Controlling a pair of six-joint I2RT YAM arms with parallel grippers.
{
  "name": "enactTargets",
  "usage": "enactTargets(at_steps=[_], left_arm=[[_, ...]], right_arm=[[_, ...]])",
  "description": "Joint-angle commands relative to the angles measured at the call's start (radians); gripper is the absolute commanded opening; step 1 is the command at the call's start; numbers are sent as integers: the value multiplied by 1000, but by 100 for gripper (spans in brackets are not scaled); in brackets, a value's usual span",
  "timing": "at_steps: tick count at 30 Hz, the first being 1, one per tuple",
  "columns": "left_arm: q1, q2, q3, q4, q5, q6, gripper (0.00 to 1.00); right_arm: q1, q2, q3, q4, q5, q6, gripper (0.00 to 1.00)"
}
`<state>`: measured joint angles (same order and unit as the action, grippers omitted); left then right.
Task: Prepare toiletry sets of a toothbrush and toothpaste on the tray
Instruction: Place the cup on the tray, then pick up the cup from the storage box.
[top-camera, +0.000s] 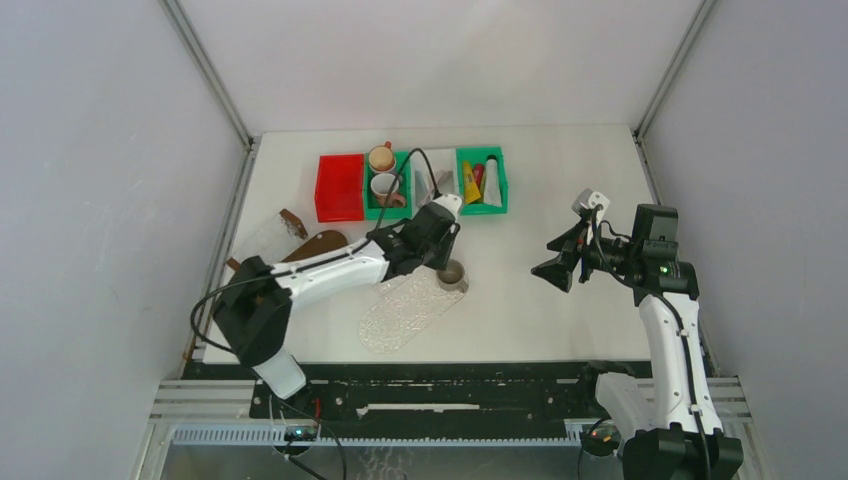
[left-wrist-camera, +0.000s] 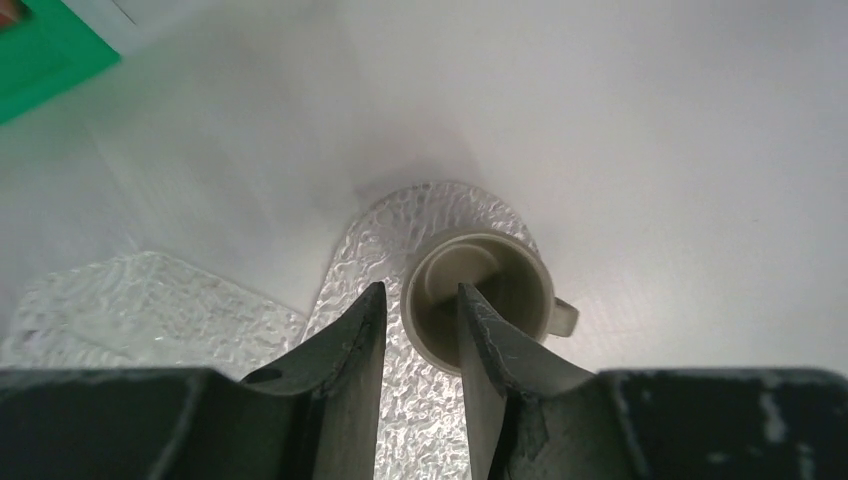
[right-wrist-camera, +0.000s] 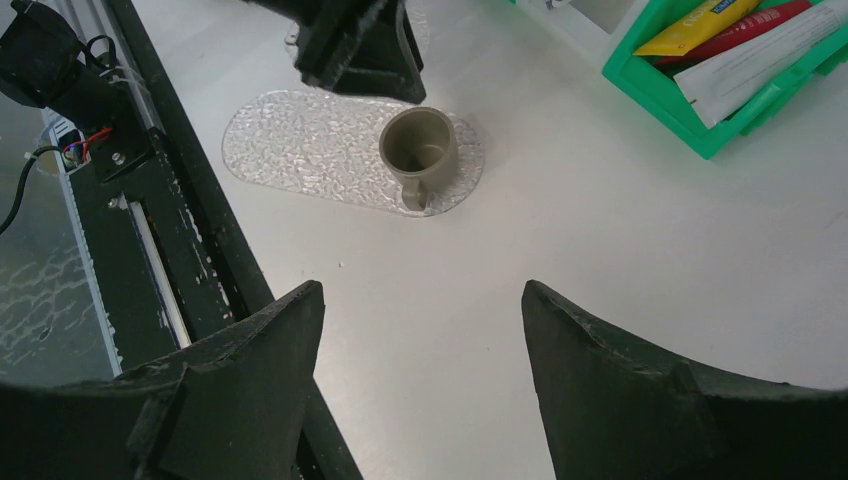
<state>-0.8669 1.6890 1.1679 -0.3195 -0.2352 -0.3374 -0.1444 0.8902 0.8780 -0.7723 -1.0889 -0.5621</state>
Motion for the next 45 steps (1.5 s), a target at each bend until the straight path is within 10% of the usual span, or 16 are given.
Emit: enactTargets(at_steps=[1,16,30,45], left_arm=[[6,-156,-39,73,-37,36,37],[143,-505,-289,380,3,110,65],[478,-434,-306,556,254,-149,64],[565,-22,134,102,57,-362,56]], right_arm=[[-1,0,-5,30,-9,-5,80],[1,-3,-5,31,-13,-5,80],[4,1,-4,31,-9,-6,80],[6,5,-5,30,-3,-6,80]])
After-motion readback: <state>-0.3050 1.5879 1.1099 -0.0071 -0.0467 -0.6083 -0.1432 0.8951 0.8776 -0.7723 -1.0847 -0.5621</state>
